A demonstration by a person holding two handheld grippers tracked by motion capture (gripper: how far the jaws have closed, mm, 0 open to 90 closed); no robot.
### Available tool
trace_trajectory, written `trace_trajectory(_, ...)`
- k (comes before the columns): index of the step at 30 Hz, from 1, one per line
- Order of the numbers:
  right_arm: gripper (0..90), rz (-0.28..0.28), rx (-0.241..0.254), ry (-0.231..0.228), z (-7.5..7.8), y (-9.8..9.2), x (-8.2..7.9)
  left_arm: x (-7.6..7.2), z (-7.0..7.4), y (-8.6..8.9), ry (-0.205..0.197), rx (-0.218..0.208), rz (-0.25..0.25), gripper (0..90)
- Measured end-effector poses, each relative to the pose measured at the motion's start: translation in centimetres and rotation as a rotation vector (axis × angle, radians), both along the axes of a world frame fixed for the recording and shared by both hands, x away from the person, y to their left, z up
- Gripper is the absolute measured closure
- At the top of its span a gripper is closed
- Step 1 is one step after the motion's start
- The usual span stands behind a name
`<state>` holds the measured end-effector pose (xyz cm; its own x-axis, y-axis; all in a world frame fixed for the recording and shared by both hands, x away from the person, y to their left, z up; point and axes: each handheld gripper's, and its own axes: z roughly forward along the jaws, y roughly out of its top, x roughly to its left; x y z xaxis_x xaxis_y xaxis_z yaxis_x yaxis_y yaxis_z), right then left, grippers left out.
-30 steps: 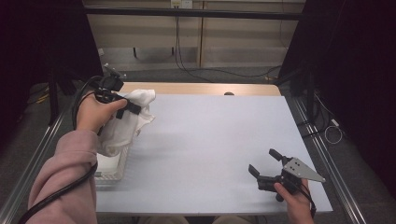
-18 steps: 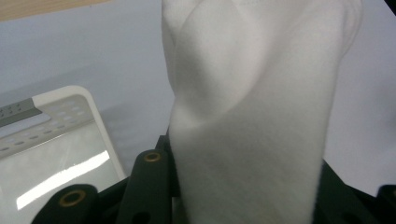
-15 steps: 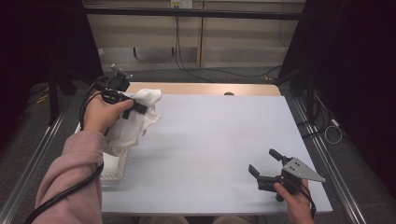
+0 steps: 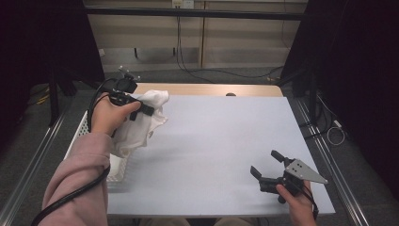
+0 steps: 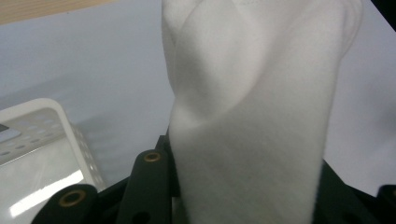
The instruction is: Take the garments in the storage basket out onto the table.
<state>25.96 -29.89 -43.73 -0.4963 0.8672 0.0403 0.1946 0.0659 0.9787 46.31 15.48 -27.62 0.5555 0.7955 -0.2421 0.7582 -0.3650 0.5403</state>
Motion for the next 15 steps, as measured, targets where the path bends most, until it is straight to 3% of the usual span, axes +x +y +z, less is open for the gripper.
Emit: trace_trajectory(15, 2.3, 0.003, -0.004, 0.002, 0.0, 0.1, 0.0, -0.4, -1.2, -2.2, -0.005, -0.021, -0.043, 64.7)
